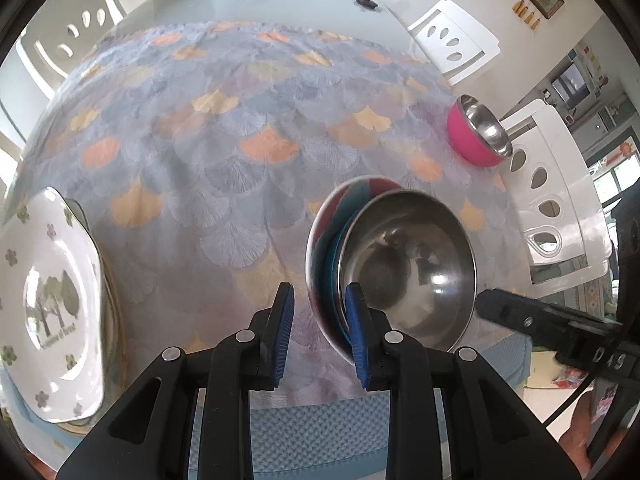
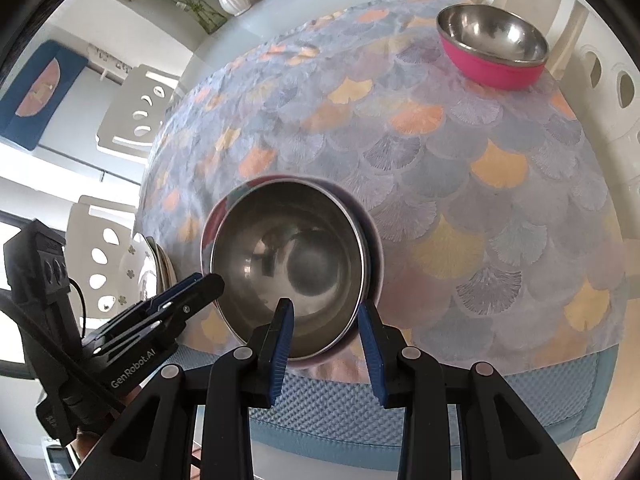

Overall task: Organize plates and bowls
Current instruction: 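Lower the blue bowl into the pink bowl and open the right tool, then grasp the rim of the magenta stainless bowl with the right tool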

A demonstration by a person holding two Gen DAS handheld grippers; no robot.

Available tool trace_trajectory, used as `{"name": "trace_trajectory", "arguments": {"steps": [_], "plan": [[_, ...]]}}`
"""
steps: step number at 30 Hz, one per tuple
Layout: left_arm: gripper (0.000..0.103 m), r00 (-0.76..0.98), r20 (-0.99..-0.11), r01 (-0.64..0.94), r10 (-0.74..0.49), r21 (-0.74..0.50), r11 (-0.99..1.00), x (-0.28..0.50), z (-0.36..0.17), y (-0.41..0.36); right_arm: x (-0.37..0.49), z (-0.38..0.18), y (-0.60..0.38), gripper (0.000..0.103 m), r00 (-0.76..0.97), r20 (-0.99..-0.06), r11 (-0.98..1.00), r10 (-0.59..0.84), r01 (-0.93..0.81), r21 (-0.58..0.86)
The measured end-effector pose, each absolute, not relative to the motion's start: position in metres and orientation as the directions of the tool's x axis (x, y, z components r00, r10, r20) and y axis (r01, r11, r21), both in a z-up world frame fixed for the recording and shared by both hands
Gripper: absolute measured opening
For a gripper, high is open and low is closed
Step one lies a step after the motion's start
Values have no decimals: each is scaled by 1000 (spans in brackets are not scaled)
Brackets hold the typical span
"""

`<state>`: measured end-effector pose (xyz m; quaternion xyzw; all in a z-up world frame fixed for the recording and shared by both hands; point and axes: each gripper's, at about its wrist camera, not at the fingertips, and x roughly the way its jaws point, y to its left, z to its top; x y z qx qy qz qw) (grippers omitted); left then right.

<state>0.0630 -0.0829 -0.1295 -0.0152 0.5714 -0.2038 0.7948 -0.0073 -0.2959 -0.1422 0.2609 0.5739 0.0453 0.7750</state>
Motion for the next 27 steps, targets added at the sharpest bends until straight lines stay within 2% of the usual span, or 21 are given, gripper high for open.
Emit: {"name": "trace_trajectory", "arguments": {"steps": [15,17,18,19,20,27], "plan": [[24,414,-785,468,-460,-250,848,88,-35,-118,-12,-70,-330,33,584,-759,877,288,157,454],[24,420,-768,500,-482,-248,830,91,-25,-128,-14,-60,-336,36,614,-748,891,252,155,427],[24,427,-758,520,-493,-240,820,94,-18,-136,-15,-55,-340,42,630,-742,899,227,158,409],[24,430,-753,533,-499,-234,813,97,-14,-142,-17,-50,-345,54,650,-732,903,203,164,396],[24,431,-748,544,-505,-231,807,102,-9,-149,-18,-46,-351,58,669,-720,903,186,172,393],[24,396,-738,592,-546,-249,767,147,7,-201,-5,-37,-410,61,729,-678,875,94,264,406]]}}
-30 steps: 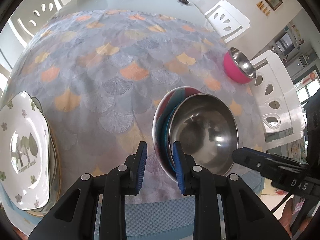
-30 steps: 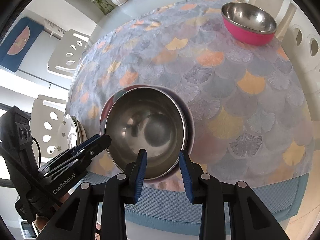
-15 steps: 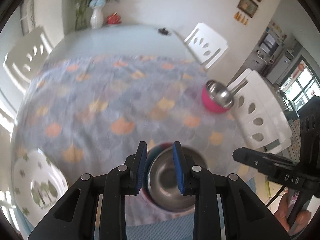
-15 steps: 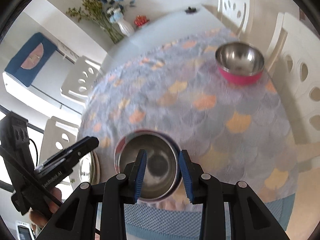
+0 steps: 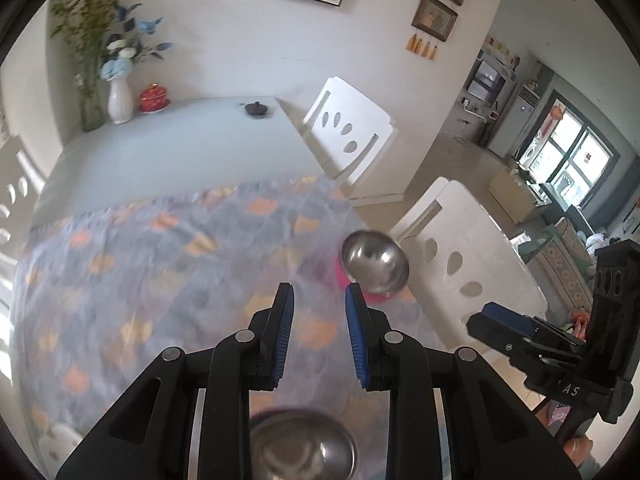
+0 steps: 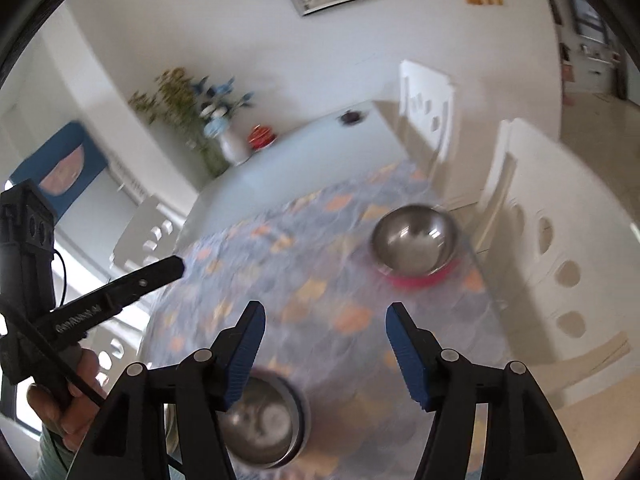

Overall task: Organize plates and bowls
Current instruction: 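Grasp the rim of the magenta stainless bowl with the right tool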

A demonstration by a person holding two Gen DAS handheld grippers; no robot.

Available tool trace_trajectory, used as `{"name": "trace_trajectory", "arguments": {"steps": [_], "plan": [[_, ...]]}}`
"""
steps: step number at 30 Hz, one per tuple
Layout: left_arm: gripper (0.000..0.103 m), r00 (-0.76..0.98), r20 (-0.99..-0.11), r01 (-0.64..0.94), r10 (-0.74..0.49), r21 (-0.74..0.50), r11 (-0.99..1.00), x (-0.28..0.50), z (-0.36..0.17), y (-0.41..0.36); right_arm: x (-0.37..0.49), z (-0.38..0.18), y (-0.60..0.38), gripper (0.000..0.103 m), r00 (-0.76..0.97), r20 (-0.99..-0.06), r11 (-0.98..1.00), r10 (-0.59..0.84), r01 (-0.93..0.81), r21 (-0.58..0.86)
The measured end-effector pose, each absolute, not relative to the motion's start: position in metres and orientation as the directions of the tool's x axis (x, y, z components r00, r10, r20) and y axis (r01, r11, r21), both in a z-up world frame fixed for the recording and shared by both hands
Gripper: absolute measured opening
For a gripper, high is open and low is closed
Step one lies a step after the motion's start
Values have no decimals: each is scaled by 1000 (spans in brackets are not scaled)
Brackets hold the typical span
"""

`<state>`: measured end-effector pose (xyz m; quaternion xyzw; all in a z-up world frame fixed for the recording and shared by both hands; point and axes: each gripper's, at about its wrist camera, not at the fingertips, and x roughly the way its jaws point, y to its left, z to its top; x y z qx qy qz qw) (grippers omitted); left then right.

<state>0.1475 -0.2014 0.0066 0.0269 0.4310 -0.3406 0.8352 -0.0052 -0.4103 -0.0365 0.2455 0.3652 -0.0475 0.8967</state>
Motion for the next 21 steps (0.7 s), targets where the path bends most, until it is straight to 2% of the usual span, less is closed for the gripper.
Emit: {"name": "trace_trajectory", "arguments": {"steps": [1,2,3,12,21], "plan": [[27,391,-741,597,-546,-247,763,153,7,-209,-2,-37,-419,61,731,-677,870,81,280,407],[35,380,-743,605,-551,-251,755,160,6,-218,3,-38,-429,61,734,-676,863,69,295,409],[37,362,-750,611,-554,-258,749,168,1,-228,6,-40,-439,62,735,-676,857,56,312,410],[36,179,-855,649,-488,-270,711,217,-76,-310,55,-91,-497,64,686,-727,800,8,432,417],[36,68,-912,678,-405,-255,689,240,-142,-358,92,-164,-519,62,590,-806,765,35,503,401]]}}
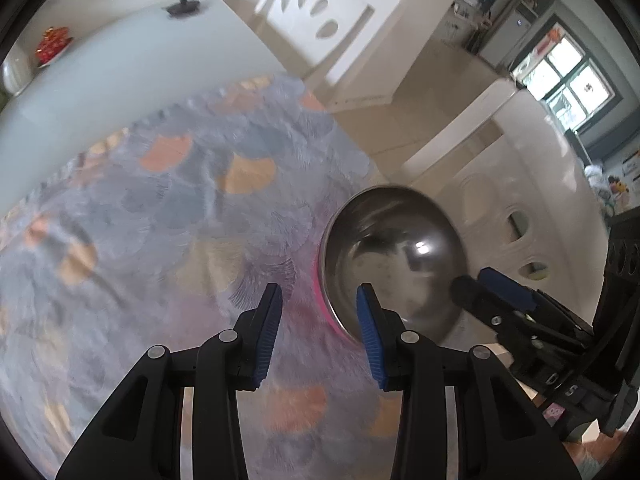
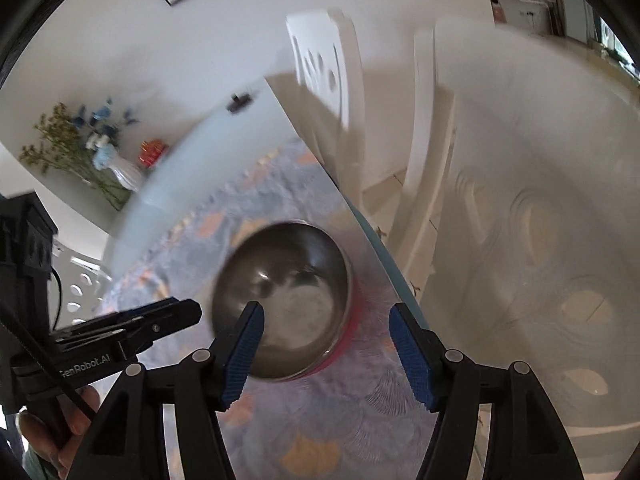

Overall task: Organize plates and bowls
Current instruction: 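Grasp the rim of the magenta stainless bowl with the right tool, then lift the magenta bowl and carry it over the blue bowl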

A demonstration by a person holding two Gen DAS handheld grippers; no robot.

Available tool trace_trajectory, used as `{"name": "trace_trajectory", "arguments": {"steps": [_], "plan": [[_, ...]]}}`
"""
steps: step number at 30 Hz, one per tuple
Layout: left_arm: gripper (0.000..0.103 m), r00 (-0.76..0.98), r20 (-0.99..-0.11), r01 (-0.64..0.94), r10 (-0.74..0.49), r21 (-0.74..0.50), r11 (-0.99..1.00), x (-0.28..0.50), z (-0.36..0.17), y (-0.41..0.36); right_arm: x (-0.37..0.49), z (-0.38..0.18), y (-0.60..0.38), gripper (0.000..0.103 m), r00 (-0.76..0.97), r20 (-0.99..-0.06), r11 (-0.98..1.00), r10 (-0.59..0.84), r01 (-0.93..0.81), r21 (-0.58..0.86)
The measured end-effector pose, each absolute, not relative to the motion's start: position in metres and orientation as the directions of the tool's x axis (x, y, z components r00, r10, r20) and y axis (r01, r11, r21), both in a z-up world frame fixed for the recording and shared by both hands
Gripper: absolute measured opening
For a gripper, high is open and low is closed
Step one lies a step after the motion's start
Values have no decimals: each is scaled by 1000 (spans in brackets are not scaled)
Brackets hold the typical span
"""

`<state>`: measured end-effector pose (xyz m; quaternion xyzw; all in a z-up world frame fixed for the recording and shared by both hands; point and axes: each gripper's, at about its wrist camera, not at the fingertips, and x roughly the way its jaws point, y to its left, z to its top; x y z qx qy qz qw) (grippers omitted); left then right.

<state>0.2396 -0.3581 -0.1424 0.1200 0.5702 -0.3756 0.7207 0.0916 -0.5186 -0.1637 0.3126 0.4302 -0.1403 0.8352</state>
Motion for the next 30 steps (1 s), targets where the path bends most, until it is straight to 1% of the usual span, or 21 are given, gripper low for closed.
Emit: {"name": "trace_trajectory", "arguments": {"steps": [7,8,9,10,12,13,14,16,19,23,30], "plan": [[35,22,-923,691,-383,-263,673,242,-167,-373,104,-195,-524,60,552,-832,752,54,526,397],[33,16,-924,694,-381,-264,670,241,-169,-374,105,-198,-525,59,548,-835,750,55,529,397],[30,9,-925,698,-379,-265,665,240,-171,-376,107,-202,-525,54,543,-837,749,61,529,398],[30,1,-926,701,-377,-268,661,239,-173,-377,108,-204,-525,52,539,-840,749,67,529,399],[23,-21,-924,701,-382,-286,654,239,-177,-377,111,-210,-525,43,533,-843,750,72,528,398],[22,-28,-923,701,-385,-292,650,239,-179,-379,112,-211,-523,37,532,-844,754,68,527,393],[21,-23,-923,704,-384,-287,649,239,-180,-380,113,-212,-522,35,533,-844,758,65,524,389],[19,-10,-922,715,-388,-278,642,237,-179,-380,115,-211,-518,25,534,-843,766,65,514,385],[19,5,-918,723,-397,-271,635,234,-174,-378,116,-210,-511,25,523,-852,785,37,512,348],[19,7,-905,721,-426,-291,629,231,-159,-369,112,-201,-507,25,531,-846,779,47,511,364],[19,72,-882,716,-466,-280,640,212,-117,-341,98,-161,-487,25,559,-828,781,43,498,376]]}}
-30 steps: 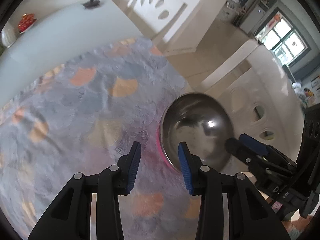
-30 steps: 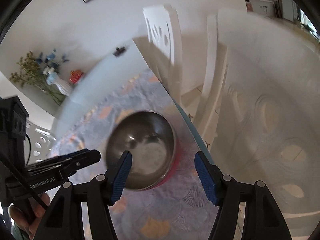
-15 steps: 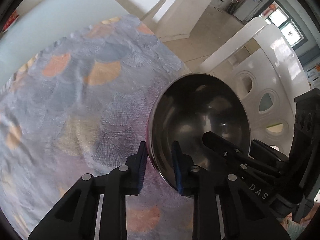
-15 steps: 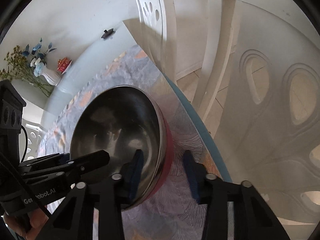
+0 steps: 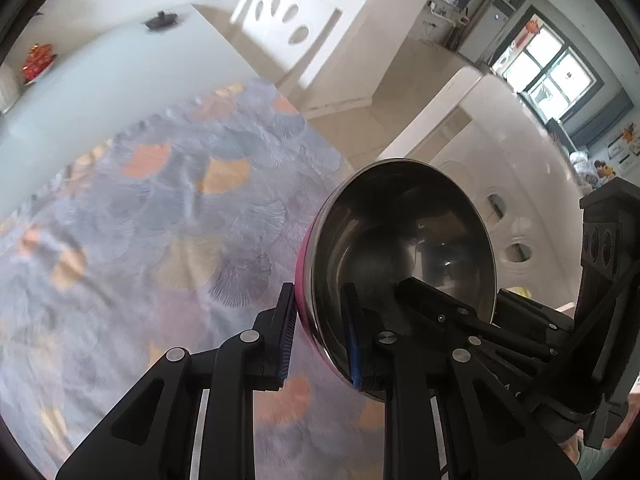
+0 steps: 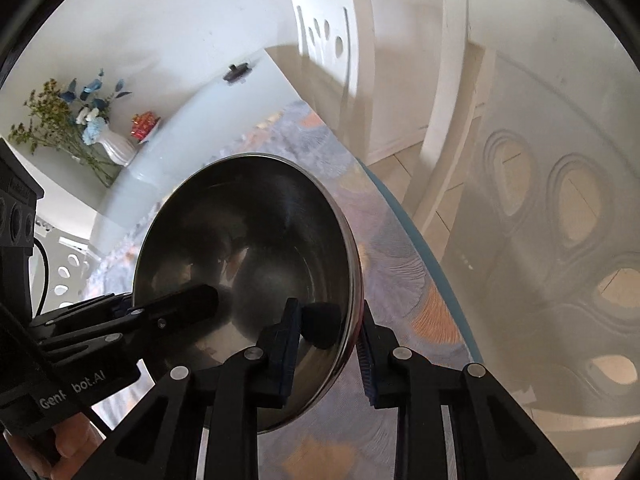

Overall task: Organize plates and bowls
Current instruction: 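Lift the magenta bowl and carry it over the blue bowl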

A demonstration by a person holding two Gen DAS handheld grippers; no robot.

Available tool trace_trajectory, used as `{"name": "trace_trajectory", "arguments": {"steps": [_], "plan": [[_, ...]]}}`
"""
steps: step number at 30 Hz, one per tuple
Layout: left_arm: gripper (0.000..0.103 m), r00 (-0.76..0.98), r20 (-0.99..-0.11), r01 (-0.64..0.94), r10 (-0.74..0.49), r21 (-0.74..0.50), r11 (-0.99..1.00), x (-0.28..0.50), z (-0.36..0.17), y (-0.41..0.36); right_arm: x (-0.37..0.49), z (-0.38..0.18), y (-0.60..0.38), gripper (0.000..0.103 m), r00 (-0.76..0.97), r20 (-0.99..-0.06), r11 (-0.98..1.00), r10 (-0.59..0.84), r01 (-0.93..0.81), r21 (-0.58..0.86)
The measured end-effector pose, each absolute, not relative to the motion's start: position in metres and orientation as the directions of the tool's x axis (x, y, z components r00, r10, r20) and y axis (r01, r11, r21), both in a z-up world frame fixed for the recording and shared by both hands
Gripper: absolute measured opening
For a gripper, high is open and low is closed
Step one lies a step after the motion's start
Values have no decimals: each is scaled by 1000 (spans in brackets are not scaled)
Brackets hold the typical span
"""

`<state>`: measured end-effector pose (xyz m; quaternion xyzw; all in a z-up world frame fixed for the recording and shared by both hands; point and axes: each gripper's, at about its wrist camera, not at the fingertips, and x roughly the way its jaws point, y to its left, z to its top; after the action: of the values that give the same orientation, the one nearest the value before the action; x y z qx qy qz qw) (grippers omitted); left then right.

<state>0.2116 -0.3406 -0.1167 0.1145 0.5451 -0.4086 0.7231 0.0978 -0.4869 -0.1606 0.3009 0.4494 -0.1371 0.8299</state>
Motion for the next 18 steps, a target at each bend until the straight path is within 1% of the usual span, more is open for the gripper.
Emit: {"name": "trace_trajectory", "arguments": {"steps": [11,18], "plan": [[19,202,-820,695,-536,-266,668,161,-39,-279,60,-77,-438,25,625,-780,816,35,433,383],[19,280,-788,652,-548,-262,711,135,-8,-228,40,-45,-390,26,638,-765,844,86,361,396]]}}
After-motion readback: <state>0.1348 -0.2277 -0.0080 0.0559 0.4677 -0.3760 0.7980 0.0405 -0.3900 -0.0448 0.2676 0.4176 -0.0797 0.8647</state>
